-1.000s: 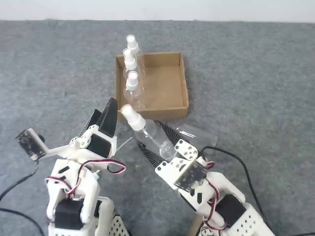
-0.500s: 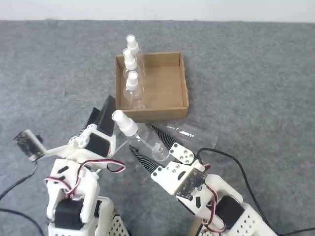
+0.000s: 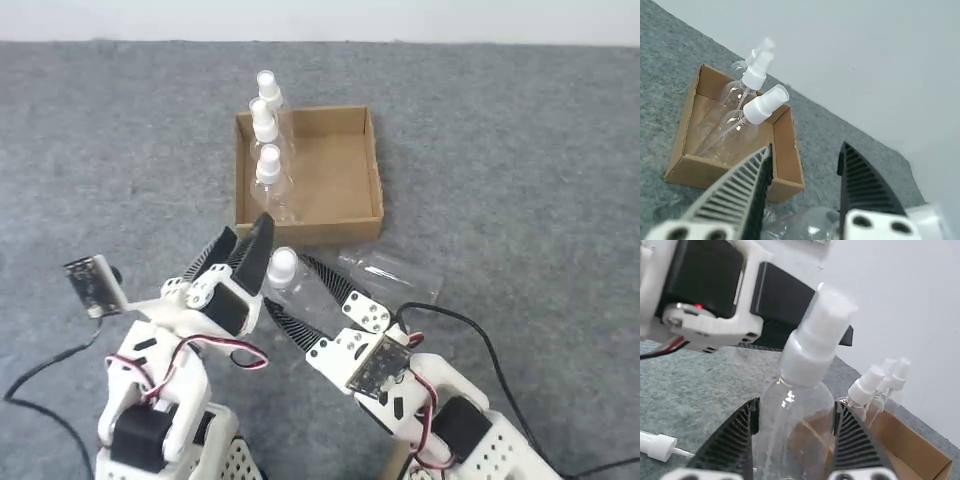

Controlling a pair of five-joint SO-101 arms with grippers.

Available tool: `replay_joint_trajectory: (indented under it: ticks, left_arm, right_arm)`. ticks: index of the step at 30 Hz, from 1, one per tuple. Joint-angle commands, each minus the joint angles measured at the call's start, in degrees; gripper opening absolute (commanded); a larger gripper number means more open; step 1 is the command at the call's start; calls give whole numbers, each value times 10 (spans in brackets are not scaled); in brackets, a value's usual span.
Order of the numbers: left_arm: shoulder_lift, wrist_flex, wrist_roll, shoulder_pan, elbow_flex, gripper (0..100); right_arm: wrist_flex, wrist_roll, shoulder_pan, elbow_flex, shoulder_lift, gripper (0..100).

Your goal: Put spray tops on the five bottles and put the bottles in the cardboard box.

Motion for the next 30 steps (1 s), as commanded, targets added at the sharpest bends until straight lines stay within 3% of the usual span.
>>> replay_joint_trajectory:
  ticks: [1, 10, 30]
  left_arm:
    - [-8, 5, -23, 11, -7, 199]
    - [-8, 5, -48, 65, 15, 199]
    - [-8, 5, -20, 14, -10, 199]
  right_arm:
    - [-13, 1, -7, -10, -10, 7]
    - [-13, -3, 37, -4, -10, 7]
    - [24, -1, 41, 9, -10, 7]
